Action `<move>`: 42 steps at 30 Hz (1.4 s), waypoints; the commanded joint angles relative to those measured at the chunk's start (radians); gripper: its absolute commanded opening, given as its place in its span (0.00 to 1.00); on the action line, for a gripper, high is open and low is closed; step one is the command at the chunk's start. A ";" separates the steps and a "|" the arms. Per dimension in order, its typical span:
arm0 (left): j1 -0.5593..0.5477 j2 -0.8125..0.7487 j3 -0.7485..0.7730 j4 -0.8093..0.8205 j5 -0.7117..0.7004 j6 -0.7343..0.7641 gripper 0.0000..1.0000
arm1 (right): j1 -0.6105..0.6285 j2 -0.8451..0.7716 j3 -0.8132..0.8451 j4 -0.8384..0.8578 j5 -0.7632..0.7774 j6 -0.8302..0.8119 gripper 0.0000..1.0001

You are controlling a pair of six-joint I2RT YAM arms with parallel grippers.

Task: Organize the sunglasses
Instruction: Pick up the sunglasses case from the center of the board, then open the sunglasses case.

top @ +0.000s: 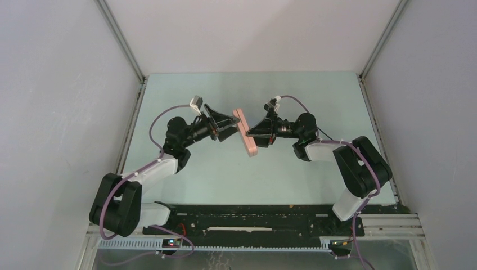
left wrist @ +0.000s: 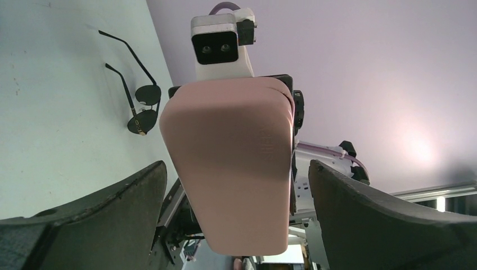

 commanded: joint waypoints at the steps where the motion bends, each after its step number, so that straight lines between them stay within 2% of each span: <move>1: -0.011 0.006 -0.009 0.070 0.014 -0.017 1.00 | 0.010 -0.005 0.004 0.117 0.000 0.042 0.27; 12: -0.030 0.022 0.015 0.073 0.011 -0.027 1.00 | 0.035 0.011 0.004 0.134 0.003 0.053 0.24; 17: -0.031 0.026 0.012 0.073 0.012 -0.030 0.96 | 0.032 0.012 0.004 0.136 0.007 0.057 0.23; 22: -0.034 0.019 0.010 0.073 0.014 -0.028 1.00 | 0.028 0.021 0.004 0.136 0.011 0.064 0.22; 37: -0.080 0.022 0.011 0.081 0.036 -0.017 1.00 | 0.012 0.047 0.004 0.166 0.021 0.096 0.20; 42: -0.085 0.033 0.008 0.094 0.031 -0.025 0.96 | 0.012 0.048 0.004 0.171 0.020 0.101 0.20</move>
